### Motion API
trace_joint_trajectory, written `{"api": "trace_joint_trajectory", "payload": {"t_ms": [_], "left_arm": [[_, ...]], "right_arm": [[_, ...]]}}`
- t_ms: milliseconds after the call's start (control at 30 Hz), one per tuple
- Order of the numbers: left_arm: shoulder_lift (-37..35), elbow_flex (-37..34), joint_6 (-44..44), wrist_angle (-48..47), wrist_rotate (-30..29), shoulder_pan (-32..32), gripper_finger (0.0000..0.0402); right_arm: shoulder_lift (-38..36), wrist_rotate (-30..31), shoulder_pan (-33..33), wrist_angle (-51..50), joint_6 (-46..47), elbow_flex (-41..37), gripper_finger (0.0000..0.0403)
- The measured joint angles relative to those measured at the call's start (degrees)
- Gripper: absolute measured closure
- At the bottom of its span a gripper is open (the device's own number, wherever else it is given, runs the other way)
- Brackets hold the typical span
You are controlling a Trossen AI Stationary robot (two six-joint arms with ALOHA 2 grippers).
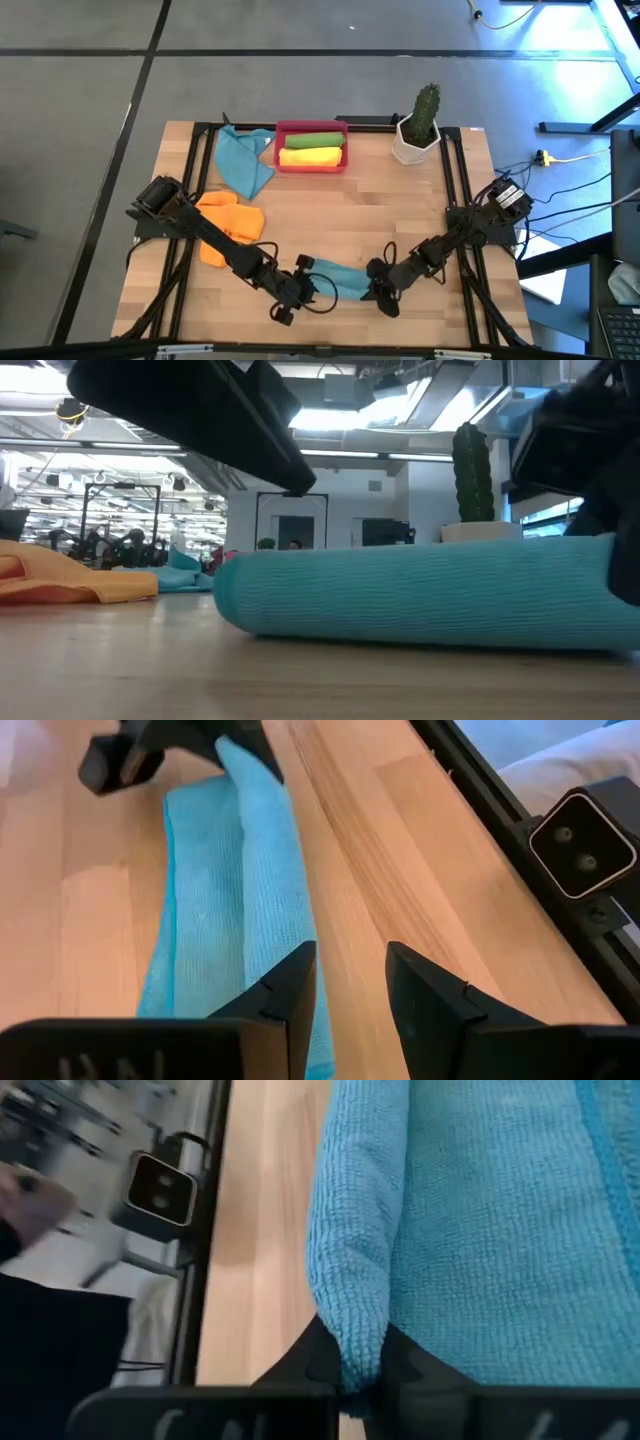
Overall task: Roll microfiber towels into tight, uniform cylinder then place into a basket
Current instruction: Roll the bottom blue towel
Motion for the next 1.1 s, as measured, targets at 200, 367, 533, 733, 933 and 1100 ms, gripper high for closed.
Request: {"api": "trace_joint_trajectory", "payload": {"t_ms": [200,367,533,733,933,1100], "left_arm": [[2.42,0.0,3.39,2.87,0.0,0.01,0.0289],[5.81,0.0,4.22,4.86,0.1,1.14,0.0289],[5.95,0.0,4.92,5.08,-3.24,2.03,0.0289],[5.82,0.0,8.01,6.84,-4.56,2.27,0.0289],[5.82,0.0,9.37,7.63,-5.14,3.54,0.0289],[6.64,0.04,8.69,6.41,-3.85,5.63,0.0289]], "right_arm": [[-0.11,-0.15,-0.88,9.54,4.04,-4.93,0.0388],[-0.29,-0.51,-2.01,9.83,7.89,-6.08,0.0384],[-0.28,-1.29,-2.21,7.89,8.45,-6.07,0.0386],[-0.24,-1.43,-2.21,7.71,8.65,-6.07,0.0385],[-0.17,-1.48,-2.21,7.86,9.15,-6.09,0.0385],[-0.09,-1.48,-2.21,7.46,9.12,-5.71,0.0385]]}}
